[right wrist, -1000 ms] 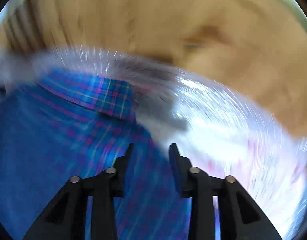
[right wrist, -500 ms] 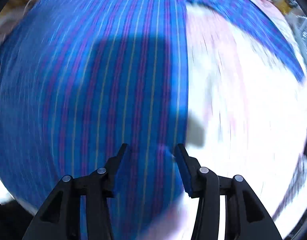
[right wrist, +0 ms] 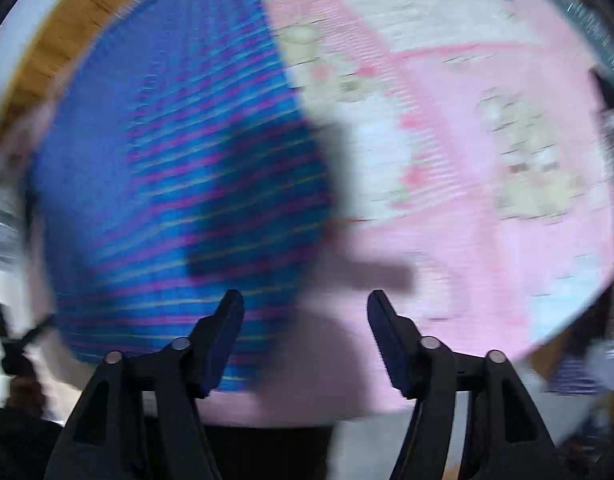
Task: Fold clothes
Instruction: 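Pull the shirt edges apart with both grippers to spread it flat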
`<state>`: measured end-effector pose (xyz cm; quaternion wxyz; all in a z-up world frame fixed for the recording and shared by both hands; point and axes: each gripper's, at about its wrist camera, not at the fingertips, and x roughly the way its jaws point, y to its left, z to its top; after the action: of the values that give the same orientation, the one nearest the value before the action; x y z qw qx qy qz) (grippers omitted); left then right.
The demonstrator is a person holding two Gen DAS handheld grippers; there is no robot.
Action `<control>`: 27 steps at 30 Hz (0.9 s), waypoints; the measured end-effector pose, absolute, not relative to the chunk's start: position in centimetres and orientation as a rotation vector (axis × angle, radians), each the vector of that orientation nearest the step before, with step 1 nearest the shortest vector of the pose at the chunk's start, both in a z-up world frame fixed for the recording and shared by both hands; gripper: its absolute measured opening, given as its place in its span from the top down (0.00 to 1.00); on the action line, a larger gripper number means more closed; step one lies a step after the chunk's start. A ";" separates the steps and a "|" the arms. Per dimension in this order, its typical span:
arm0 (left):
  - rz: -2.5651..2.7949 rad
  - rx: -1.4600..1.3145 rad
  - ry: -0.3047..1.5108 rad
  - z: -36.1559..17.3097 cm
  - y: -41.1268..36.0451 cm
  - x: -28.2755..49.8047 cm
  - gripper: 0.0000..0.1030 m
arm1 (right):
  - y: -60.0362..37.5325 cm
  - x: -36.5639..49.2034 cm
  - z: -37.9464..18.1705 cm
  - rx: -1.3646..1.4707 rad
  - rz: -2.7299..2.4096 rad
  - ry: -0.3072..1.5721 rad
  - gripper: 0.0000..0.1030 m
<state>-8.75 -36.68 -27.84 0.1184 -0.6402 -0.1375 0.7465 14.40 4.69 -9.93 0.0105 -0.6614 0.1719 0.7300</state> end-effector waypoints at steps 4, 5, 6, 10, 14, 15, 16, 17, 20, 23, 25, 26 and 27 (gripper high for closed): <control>2.224 -1.788 -0.488 -26.9 -35.9 -8.4 0.63 | 2.6 14.3 -10.7 -2.084 2.373 0.577 0.94; 2.217 -1.807 -0.499 -26.7 -35.7 -8.7 0.97 | 2.4 14.1 -9.7 -2.081 2.405 0.512 0.98; 2.217 -1.815 -0.547 -26.0 -35.9 -9.0 0.99 | 2.6 13.9 -7.5 -2.030 2.464 0.496 0.98; 2.280 -1.714 -0.691 -20.8 -37.5 -9.1 0.99 | 4.3 14.4 -4.1 -1.944 2.548 0.582 0.98; 2.294 -1.850 -0.655 -22.4 -38.4 -9.7 0.98 | 6.6 15.5 -5.2 -1.953 2.505 0.789 0.96; 2.262 -1.890 -0.661 -23.6 -38.3 -9.8 0.98 | 7.2 15.8 -5.5 -1.954 2.493 0.841 0.95; 2.238 -1.922 -0.660 -24.8 -38.0 -9.9 0.96 | 7.8 16.1 -5.8 -1.955 2.480 0.892 0.93; 2.247 -1.953 -0.627 -25.9 -37.5 -10.3 0.95 | 8.4 16.4 -6.0 -1.955 2.466 0.944 0.88; 2.292 -1.989 -0.678 -27.3 -37.4 -10.3 0.90 | 9.4 17.3 -6.4 -1.893 2.464 1.133 0.66; 2.385 -1.951 -0.702 -25.5 -37.0 -9.8 0.85 | 10.8 18.7 -6.8 -1.831 2.455 1.228 0.58; 2.448 -1.904 -0.571 -23.2 -35.7 -9.4 0.78 | 11.6 19.2 -7.5 -1.821 2.433 1.250 0.58; 2.474 -1.881 -0.477 -22.1 -34.8 -9.2 0.70 | 11.9 19.4 -7.9 -1.816 2.423 1.259 0.57; 2.498 -1.852 -0.373 -21.0 -33.7 -8.9 0.65 | 11.9 19.1 -8.3 -1.814 2.417 1.261 0.57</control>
<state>-8.94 -33.72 -20.99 0.0048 -0.5913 -0.1191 0.7976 19.13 11.93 -8.34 -0.0664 -0.5527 0.3841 0.7366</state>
